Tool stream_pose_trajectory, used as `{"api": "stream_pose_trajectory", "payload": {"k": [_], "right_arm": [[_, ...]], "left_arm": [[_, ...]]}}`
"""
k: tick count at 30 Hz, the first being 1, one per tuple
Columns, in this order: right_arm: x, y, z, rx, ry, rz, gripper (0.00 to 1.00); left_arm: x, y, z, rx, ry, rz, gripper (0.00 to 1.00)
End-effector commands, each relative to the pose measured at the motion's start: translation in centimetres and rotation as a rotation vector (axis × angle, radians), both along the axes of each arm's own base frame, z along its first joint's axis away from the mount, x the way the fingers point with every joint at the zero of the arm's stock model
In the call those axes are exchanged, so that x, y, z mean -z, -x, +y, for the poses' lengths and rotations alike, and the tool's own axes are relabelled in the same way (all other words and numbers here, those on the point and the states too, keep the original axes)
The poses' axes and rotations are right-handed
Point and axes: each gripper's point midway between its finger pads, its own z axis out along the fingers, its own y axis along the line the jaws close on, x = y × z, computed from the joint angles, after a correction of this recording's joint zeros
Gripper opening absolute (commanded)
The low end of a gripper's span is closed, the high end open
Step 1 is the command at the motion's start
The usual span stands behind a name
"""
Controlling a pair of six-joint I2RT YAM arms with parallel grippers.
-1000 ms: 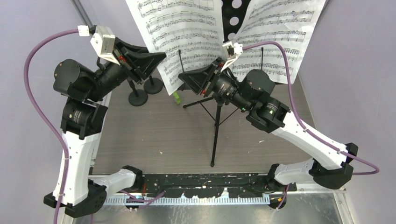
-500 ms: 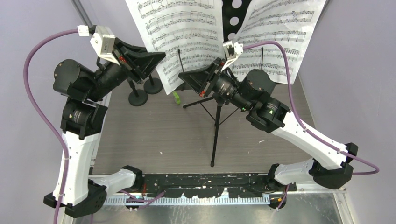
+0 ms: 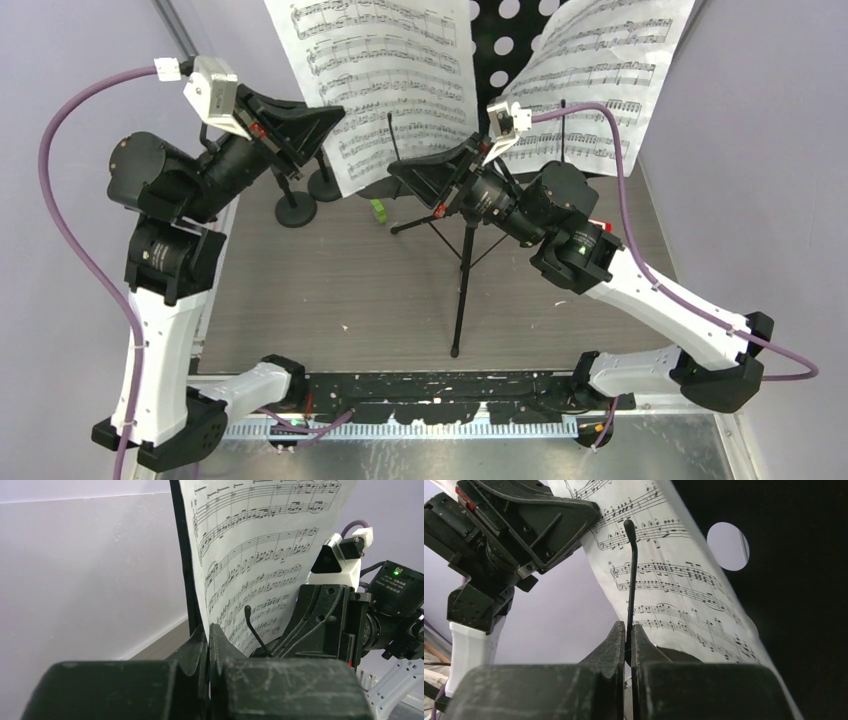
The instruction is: Pack up the instrument practice props
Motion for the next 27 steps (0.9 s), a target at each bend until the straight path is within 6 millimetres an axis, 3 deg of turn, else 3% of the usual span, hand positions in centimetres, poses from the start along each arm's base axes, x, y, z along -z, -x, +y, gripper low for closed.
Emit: {"api": "stream_pose_trajectory", "payload": {"k": [1, 6, 12, 21, 24, 27], "right_arm": [[-2.2, 1.1, -1.6, 0.003, -0.052, -0.067, 0.01], [-2.0, 1.1, -1.9, 0.014, -0.047, -0.073, 0.01], [-1.9, 1.2, -2.3, 0.024, -0.044, -0.078, 0.01], [-1.3, 1.2, -2.4, 0.029, -0.035, -0.077, 0.01], [-1.2, 1.3, -2.7, 0.034, -0.033, -0.079, 0.01], [-0.9, 1.3, -2.9, 0.037, -0.029, -0.077, 0.01]], "left_arm": [[-3.1, 2.9, 2.2, -0.069, 0.028, -0.106, 0.0], [-3.2, 4.6, 4.9, -0.191, 0.017, -0.13, 0.0], [-1.7, 5.9, 11.1, -0.496, 0.028, -0.071, 0.0], [3.8, 6.5, 18.9, -0.888, 0.045, 0.142, 0.0], [6.5, 5.9, 20.4, -0.991, 0.028, 0.226, 0.0], [10.3, 4.4, 20.7, -1.049, -0.032, 0.333, 0.0]]}}
